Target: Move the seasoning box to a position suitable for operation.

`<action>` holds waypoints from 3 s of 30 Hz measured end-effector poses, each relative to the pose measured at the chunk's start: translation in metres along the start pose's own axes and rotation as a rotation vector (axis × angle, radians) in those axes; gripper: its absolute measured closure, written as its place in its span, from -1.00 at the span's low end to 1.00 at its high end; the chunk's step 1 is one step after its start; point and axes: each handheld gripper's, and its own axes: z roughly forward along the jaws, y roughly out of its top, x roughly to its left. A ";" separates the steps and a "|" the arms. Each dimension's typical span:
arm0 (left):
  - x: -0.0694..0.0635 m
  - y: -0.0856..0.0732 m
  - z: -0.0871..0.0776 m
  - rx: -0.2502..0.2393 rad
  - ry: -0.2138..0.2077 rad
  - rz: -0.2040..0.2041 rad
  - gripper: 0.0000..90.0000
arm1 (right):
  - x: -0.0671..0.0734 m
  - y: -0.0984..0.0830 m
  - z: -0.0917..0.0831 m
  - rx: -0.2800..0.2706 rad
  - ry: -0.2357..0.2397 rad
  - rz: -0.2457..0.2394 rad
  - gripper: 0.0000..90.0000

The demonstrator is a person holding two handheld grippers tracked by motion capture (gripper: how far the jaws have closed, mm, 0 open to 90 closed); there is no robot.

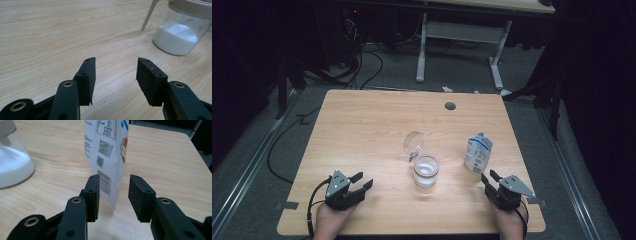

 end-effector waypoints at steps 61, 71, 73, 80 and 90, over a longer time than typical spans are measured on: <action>-0.030 0.068 0.065 -0.039 -0.039 -0.071 0.84 | 0.084 0.035 0.052 0.072 0.241 -0.118 1.00; -0.041 0.091 0.079 -0.060 -0.050 -0.058 0.97 | 0.096 0.036 0.044 0.058 0.282 -0.161 1.00; -0.042 0.098 0.079 -0.070 -0.055 -0.058 0.97 | 0.101 0.036 0.044 0.058 0.283 -0.176 1.00; -0.047 0.104 0.079 -0.089 -0.069 -0.046 0.97 | 0.106 0.037 0.043 0.059 0.277 -0.194 1.00; -0.059 0.102 0.080 -0.088 -0.102 -0.020 0.97 | 0.107 0.037 0.043 0.058 0.267 -0.197 1.00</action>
